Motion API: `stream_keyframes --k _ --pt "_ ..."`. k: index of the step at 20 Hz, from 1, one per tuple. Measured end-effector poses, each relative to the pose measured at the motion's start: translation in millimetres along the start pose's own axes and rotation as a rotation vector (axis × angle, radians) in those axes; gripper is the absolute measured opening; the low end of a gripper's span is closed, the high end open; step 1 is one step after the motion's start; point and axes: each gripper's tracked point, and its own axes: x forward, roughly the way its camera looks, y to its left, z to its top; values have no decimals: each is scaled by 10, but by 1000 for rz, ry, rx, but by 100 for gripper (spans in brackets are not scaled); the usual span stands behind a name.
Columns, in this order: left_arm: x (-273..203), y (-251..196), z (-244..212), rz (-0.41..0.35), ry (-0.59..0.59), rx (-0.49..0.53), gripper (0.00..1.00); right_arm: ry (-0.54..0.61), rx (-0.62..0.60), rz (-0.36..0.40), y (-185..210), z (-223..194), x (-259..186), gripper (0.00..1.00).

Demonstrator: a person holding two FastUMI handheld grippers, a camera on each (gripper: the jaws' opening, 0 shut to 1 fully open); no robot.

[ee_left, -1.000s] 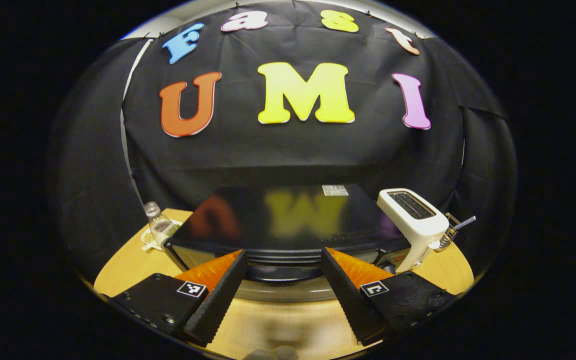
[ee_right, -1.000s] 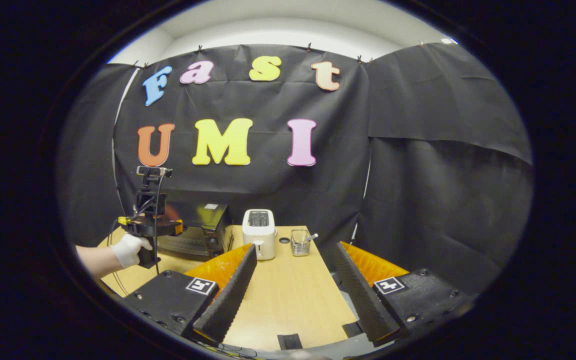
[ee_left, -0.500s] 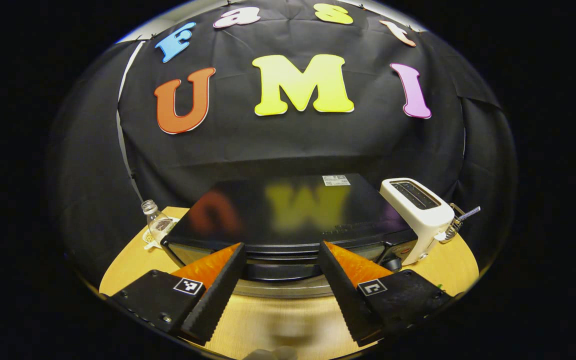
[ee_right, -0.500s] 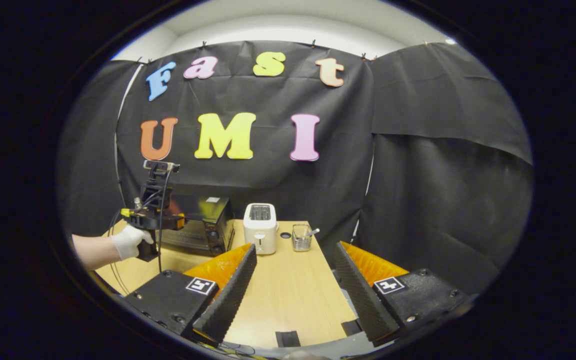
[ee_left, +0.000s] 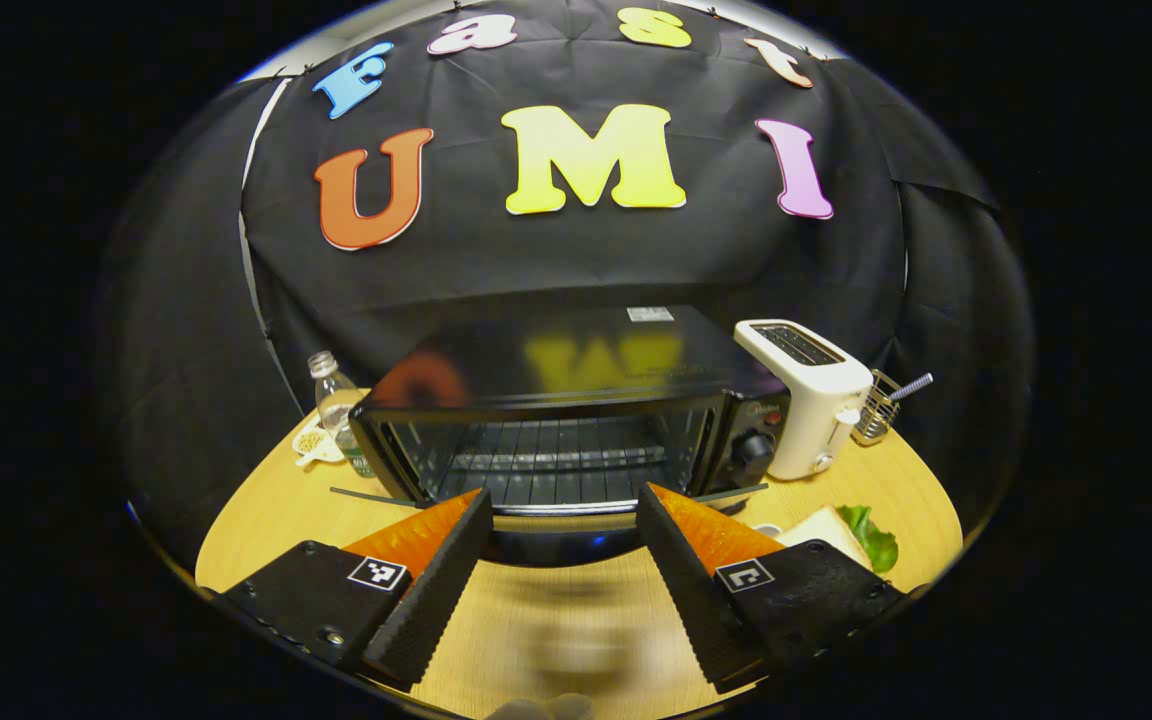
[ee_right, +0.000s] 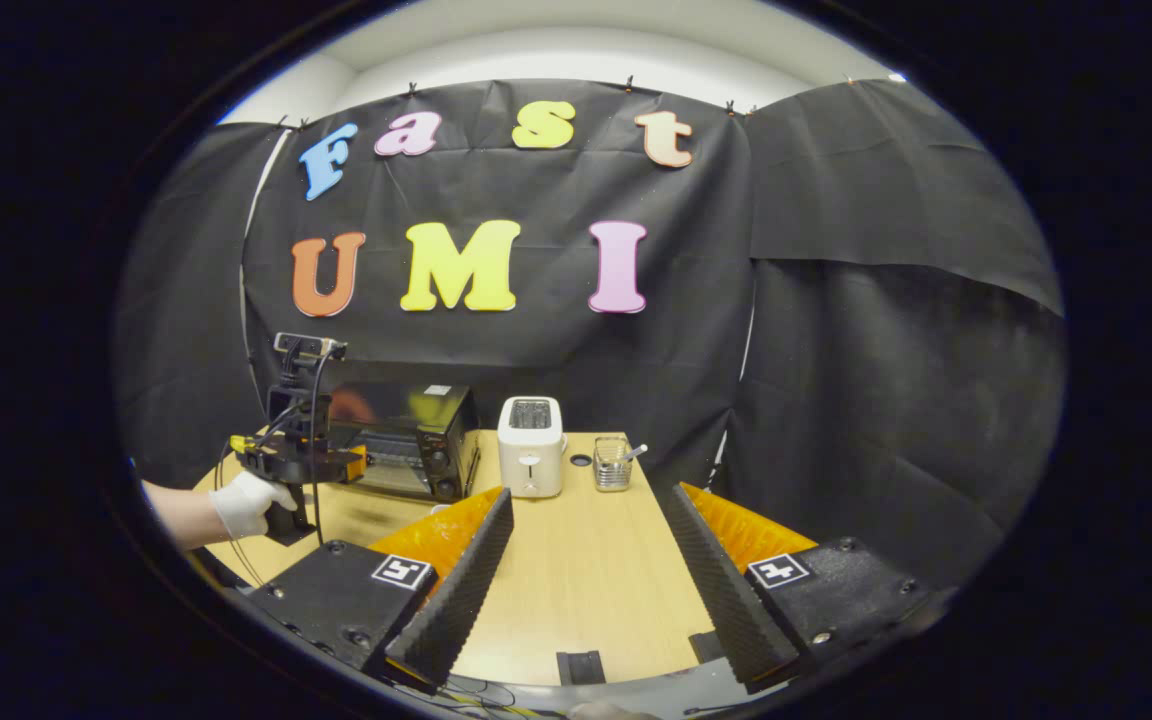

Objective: Open the electric oven with the left hand, put the food in, and close the electric oven.

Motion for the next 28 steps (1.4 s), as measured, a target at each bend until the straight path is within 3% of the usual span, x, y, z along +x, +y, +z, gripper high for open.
stream_keyframes --k 2,3,4,11,12,13,14,15,16,17,18,19,21,22,24,25,26,28 --pt "-107 -4 -207 -13 27 -4 96 2 -6 10 16 -14 -11 91" --pt "-157 -28 -339 -17 44 -8 97 4 -8 16 35 -25 -18 100" --pt "-191 -44 -473 -23 65 -15 96 5 -9 22 53 -48 -28 91" --pt "-241 -113 -1029 -38 146 -5 96 34 -29 34 27 -147 -112 92" --pt "-249 -118 -1057 -37 149 -6 95 40 -26 30 -4 -174 -116 100" --pt "-233 -130 -1090 -38 156 -12 96 49 -24 22 -45 -203 -118 92" --pt "-225 -137 -1155 -39 169 -15 95 57 -20 17 -69 -239 -125 100" --pt "-213 -139 -1244 -39 187 -19 94 63 -15 11 -97 -266 -129 91" --pt "-182 -153 -1328 -40 209 -23 100 69 -13 5 -116 -298 -133 91" --pt "-172 -151 -1396 -40 224 -31 94 76 -16 -1 -136 -327 -131 100" --pt "-151 -156 -1464 -41 238 -35 94 83 -21 -6 -155 -365 -135 100" --pt "-138 -156 -1530 -40 252 -38 94 91 -26 -11 -176 -396 -130 91" --pt "-113 -161 -1596 -38 261 -34 94 105 -30 -14 -192 -446 -139 91" --pt "-110 -158 -1595 -38 258 -31 95 109 -30 -14 -197 -462 -131 100" --pt "-110 -151 -1554 -36 242 -28 95 120 -24 -5 -189 -510 -98 100" --pt "-154 -154 -1531 -35 234 -29 94 124 -19 5 -166 -524 -79 92" --pt "-191 -158 -1505 -43 225 -36 95 125 -16 17 -146 -535 -46 100" --pt "-348 -135 -1416 -53 185 -44 94 133 -10 36 -116 -601 55 100"
